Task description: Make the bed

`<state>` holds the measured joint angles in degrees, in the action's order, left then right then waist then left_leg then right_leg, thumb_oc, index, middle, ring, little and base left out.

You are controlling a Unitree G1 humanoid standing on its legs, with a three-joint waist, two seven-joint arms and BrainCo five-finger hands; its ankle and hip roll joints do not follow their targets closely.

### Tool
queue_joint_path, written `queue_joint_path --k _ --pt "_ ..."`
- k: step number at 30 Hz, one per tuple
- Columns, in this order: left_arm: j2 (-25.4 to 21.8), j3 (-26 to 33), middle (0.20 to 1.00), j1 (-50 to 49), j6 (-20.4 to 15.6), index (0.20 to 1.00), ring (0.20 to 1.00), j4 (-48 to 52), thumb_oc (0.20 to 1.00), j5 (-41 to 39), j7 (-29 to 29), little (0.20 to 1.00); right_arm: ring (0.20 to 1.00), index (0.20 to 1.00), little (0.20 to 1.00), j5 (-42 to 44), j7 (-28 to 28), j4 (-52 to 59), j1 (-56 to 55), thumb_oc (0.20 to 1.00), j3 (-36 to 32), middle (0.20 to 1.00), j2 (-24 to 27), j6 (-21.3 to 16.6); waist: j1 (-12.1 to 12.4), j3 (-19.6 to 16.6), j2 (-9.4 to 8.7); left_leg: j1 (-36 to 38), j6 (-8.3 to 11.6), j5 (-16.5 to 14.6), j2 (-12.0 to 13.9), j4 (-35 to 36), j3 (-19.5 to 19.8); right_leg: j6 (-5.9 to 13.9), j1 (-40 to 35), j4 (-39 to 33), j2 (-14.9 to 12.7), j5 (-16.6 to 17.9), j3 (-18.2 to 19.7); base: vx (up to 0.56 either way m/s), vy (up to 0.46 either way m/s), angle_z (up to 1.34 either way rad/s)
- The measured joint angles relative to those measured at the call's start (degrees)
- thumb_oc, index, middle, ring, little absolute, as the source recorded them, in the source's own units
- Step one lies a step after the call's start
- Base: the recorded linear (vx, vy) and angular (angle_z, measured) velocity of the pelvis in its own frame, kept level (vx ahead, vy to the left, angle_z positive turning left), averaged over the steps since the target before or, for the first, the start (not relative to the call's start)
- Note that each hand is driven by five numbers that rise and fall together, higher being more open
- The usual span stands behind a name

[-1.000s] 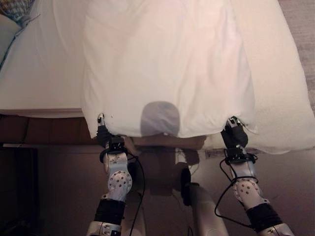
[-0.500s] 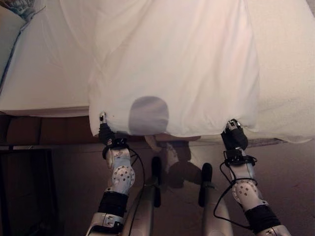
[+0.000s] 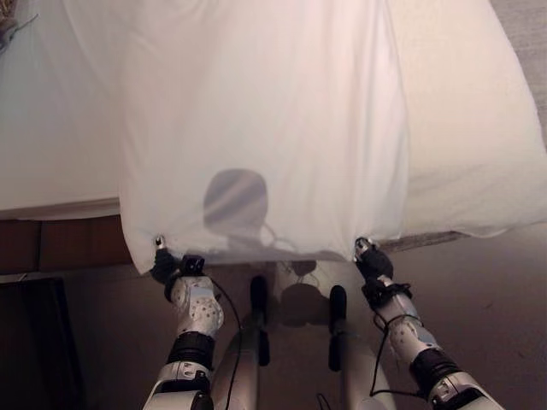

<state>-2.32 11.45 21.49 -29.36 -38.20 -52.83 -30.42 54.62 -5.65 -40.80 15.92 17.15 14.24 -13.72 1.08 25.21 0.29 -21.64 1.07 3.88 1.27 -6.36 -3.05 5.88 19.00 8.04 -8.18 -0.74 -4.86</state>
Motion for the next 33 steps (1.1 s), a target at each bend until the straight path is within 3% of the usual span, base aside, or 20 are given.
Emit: queue_joint_path --k 6,7,8,9,10,11,12,13,17,22,24,28,33 --pt "-4.0 0.8 0.2 6.0 2.2 0.2 0.2 -15.5 0.2 2.2 0.3 0.2 0.2 0.2 0.2 -10.8 3.7 -13.8 4.2 0.2 -0.1 0.2 -1.7 2.1 0.0 -0.1 0.29 1.1 0.55 -0.3 0.3 0.2 0.3 -0.03 -1.6 -0.2 -0.1 -0.5 -1.0 0.0 0.003 0.09" --pt "-4.8 1.0 0.291 6.9 3.4 0.291 0.291 -18.3 0.291 2.5 0.3 0.291 0.2 0.2 0.2 -12.9 5.6 -17.5 5.3 0.2 0.0 0.2 -2.4 3.2 0.0 -0.1 0.32 1.3 0.58 -0.3 0.3 0.2 0.4 -0.04 -2.1 -0.5 0.0 -0.4 -1.1 0.02 -0.036 0.04" --pt "-4.9 1.1 0.507 7.3 3.8 0.507 0.507 -19.1 0.507 2.5 0.3 0.507 0.2 0.2 0.2 -13.7 6.3 -18.3 5.6 0.2 0.2 0.2 -2.6 3.8 0.0 -0.1 0.34 1.5 0.61 -0.3 0.3 0.2 0.4 -0.04 -2.3 -0.7 0.0 -0.4 -1.2 0.03 -0.036 0.05" --pt "-5.0 1.3 1.0 7.5 4.4 1.0 1.0 -19.7 1.0 2.6 -0.1 1.0 0.2 0.2 0.2 -15.3 7.0 -19.4 5.6 0.2 1.2 0.2 -2.6 5.2 0.1 -0.1 0.35 1.8 0.64 -0.3 0.4 0.2 0.5 -0.05 -2.9 -0.9 0.0 -0.5 -1.4 0.03 -0.04 0.05" --pt "-5.0 1.4 1.0 7.5 4.6 1.0 1.0 -20.6 1.0 2.6 -0.3 1.0 0.2 0.2 0.2 -16.0 7.2 -20.9 5.6 0.2 1.6 0.2 -2.7 5.8 0.2 -0.1 0.37 2.0 0.71 -0.4 0.3 0.2 0.5 -0.07 -3.2 -1.0 0.0 -0.5 -1.5 0.04 -0.035 0.12" --pt "-5.0 1.5 1.0 7.4 5.4 1.0 1.0 -23.3 1.0 2.6 -1.5 1.0 0.451 0.451 0.451 -17.2 7.6 -24.8 5.0 0.451 1.8 0.451 -2.8 7.7 0.4 -0.3 0.64 2.3 0.75 -0.4 0.3 0.3 0.7 -0.09 -4.0 -1.6 0.1 -0.5 -2.0 0.04 -0.026 0.12" --pt "-5.0 1.6 1.0 6.9 6.3 1.0 1.0 -24.9 1.0 2.6 -2.5 1.0 0.79 0.79 0.79 -18.0 7.9 -27.2 3.9 0.79 2.1 0.79 -2.9 9.3 1.2 -0.3 0.74 2.4 0.79 -0.4 0.4 0.3 1.0 -0.11 -4.3 -1.9 0.1 -0.4 -2.3 0.04 -0.02 0.12" --pt "-5.1 1.8 1.0 6.5 6.6 1.0 1.0 -26.1 1.0 2.7 -2.9 1.0 1.0 1.0 1.0 -18.5 7.9 -28.7 3.3 1.0 2.0 1.0 -2.9 10.0 1.5 -0.3 0.74 2.7 0.88 -0.5 0.4 0.3 1.2 -0.14 -4.7 -2.0 0.2 -0.4 -2.4 0.04 -0.018 0.11" --pt "-6.4 6.2 1.0 -0.3 9.4 1.0 1.0 -31.6 1.0 2.6 -6.9 1.0 1.0 1.0 1.0 -19.8 8.3 -32.7 1.8 1.0 0.7 1.0 -2.4 11.9 1.7 -0.4 0.72 3.7 0.93 -0.5 0.4 0.8 1.6 -0.22 -6.1 -2.7 0.2 -0.2 -3.1 0.04 -0.023 0.08" --pt "-5.9 3.4 1.0 -9.2 11.7 1.0 1.0 -31.6 1.0 4.0 -6.2 1.0 1.0 1.0 1.0 -19.8 7.9 -33.2 0.2 1.0 -1.0 1.0 -2.8 11.9 3.1 -2.6 0.53 3.9 1.31 0.0 0.5 1.9 1.8 -0.28 -6.4 -2.8 0.4 -0.3 -3.8 0.03 -0.018 0.09" --pt "-5.1 -3.2 1.0 -13.0 12.7 1.0 1.0 -29.6 1.0 8.3 -4.4 1.0 1.0 1.0 1.0 -19.8 7.3 -31.8 -0.4 1.0 -1.0 1.0 -2.6 11.6 3.1 -2.8 0.31 3.9 1.17 0.4 0.3 2.2 2.0 -0.21 -6.1 -2.2 0.2 -0.5 -3.9 0.02 -0.025 0.06" --pt "-4.3 -7.7 1.0 -14.9 12.9 1.0 1.0 -23.3 1.0 11.9 -0.4 1.0 1.0 1.0 1.0 -20.0 6.9 -27.7 -1.8 1.0 -1.0 1.0 -2.4 10.2 3.1 -2.9 0.12 3.0 1.24 1.5 0.1 3.4 2.9 -0.26 -4.6 -1.0 0.1 -0.6 -4.6 0.0 -0.021 0.1" --pt "-10.3 -19.8 1.0 -18.0 13.1 1.0 1.0 -9.3 1.0 26.8 6.3 1.0 1.0 1.0 1.0 -21.5 6.8 -15.0 -4.6 1.0 -0.9 1.0 -1.0 6.1 2.9 -2.9 0.1 1.7 0.98 2.5 0.1 3.9 3.2 -0.36 -2.7 0.2 -0.1 -0.7 -5.0 0.0 -0.004 0.04"
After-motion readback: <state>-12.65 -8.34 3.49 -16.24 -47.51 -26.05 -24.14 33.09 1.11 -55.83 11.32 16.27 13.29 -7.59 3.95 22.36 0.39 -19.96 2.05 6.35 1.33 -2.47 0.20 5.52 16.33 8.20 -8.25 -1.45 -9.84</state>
